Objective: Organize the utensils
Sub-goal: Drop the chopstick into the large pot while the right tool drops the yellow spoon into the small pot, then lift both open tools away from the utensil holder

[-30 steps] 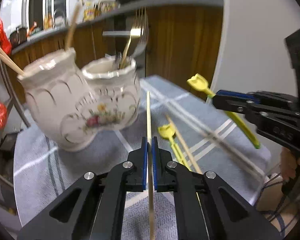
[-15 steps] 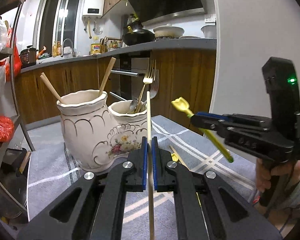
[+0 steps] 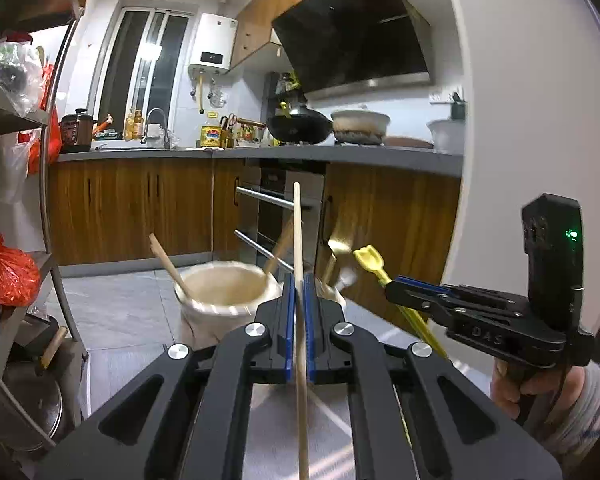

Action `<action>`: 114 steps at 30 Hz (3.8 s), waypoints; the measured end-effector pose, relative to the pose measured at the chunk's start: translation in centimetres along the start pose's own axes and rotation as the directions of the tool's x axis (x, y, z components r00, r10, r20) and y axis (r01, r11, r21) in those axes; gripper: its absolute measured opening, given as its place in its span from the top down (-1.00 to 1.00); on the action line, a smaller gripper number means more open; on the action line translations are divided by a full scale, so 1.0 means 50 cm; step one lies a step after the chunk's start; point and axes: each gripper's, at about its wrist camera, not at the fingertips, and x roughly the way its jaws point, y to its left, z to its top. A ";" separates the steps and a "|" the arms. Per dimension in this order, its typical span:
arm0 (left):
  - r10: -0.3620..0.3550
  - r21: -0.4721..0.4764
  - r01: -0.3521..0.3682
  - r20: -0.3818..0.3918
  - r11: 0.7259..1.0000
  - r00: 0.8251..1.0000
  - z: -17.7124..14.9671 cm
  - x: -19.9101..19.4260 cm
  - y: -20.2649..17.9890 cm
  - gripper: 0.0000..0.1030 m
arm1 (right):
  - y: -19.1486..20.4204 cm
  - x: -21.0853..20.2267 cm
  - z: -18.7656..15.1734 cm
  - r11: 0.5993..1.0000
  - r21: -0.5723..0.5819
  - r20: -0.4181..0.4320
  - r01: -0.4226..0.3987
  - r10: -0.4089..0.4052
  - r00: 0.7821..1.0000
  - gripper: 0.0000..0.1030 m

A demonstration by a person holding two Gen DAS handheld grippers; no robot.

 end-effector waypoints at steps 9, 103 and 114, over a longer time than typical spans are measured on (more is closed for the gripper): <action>-0.025 -0.132 0.037 0.093 0.991 0.995 0.081 0.075 0.098 0.92 | 0.002 0.055 0.079 0.997 0.053 0.103 -0.051 0.045 0.994 0.80; 0.141 0.070 -0.145 0.059 0.987 0.988 0.062 0.075 0.047 0.45 | 0.014 0.039 0.031 0.995 -0.058 0.157 0.081 -0.071 0.985 0.23; 0.162 0.034 -0.163 0.032 0.986 0.986 0.013 -0.011 0.011 -0.38 | -0.014 -0.020 -0.014 0.992 -0.019 0.104 0.122 -0.119 0.987 -0.62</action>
